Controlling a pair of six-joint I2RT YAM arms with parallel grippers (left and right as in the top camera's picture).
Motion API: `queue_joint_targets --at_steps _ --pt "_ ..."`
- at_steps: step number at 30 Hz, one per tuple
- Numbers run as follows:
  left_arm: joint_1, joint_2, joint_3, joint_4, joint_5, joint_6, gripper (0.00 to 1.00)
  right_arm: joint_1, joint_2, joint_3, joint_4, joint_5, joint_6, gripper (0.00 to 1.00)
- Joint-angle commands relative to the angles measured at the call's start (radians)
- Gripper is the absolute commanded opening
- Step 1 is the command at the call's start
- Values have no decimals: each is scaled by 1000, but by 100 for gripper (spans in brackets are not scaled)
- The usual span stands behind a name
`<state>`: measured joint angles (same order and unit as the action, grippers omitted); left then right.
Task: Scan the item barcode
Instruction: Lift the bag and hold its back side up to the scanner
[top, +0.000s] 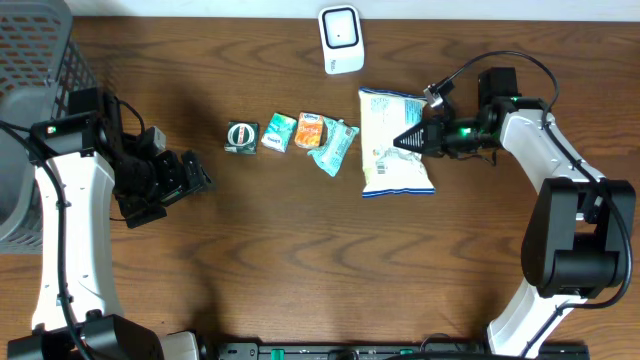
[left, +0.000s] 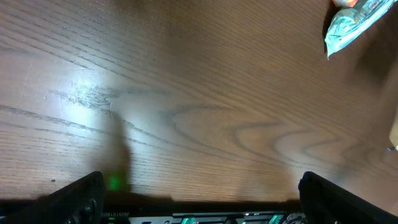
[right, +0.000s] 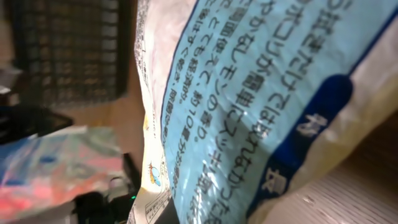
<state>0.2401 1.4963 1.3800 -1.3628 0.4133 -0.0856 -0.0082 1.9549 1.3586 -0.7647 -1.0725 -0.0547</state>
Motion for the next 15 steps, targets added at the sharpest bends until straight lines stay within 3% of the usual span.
queue_joint_targets --at_steps 1,6,10,15 --pt "-2 0 2 -4 -2 -5 98 -1 -35 21 34 -266 -107 1" --pt "-2 0 2 -4 -2 -5 98 33 -36 21 74 -116 -108 1" --pt "-2 0 2 -4 -2 -5 98 69 -67 21 228 -109 -98 1" --pt "-2 0 2 -4 -2 -5 98 110 -185 21 465 20 139 1"
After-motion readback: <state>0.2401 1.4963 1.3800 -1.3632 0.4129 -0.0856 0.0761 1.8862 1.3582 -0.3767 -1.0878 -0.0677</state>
